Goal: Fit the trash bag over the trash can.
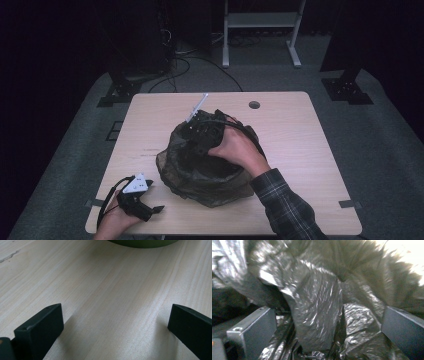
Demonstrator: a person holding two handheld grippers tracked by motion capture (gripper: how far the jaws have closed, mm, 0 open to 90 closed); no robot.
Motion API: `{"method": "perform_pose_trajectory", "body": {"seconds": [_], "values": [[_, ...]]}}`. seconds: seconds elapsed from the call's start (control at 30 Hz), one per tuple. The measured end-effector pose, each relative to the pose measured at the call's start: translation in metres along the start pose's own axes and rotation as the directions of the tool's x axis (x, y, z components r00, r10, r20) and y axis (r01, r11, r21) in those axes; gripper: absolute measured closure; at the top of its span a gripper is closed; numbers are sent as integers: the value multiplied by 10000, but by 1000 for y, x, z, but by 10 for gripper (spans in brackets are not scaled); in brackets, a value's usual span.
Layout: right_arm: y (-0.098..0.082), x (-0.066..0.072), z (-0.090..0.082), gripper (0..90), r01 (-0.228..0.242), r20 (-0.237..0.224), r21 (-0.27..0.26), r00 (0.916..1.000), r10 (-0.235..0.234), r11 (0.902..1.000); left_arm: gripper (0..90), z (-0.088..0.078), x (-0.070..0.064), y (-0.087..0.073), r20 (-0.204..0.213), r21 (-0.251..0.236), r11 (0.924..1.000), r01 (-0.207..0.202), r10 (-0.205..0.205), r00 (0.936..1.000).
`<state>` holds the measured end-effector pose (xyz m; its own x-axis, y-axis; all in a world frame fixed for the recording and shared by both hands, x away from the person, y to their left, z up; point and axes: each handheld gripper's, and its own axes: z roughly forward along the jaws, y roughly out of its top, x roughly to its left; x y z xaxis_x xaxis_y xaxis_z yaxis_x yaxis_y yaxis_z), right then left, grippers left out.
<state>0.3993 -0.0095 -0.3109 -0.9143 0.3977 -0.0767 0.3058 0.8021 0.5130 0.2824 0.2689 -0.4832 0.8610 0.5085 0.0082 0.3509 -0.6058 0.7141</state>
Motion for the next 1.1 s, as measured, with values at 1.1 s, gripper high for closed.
{"method": "perform_pose_trajectory", "body": {"seconds": [1.1], "values": [[-81, 6, -98, 0, -199, -185, -3348, 9997, 145, 9421, 0, 0, 0, 0, 7, 2, 10000, -9, 9, 10000]]}}
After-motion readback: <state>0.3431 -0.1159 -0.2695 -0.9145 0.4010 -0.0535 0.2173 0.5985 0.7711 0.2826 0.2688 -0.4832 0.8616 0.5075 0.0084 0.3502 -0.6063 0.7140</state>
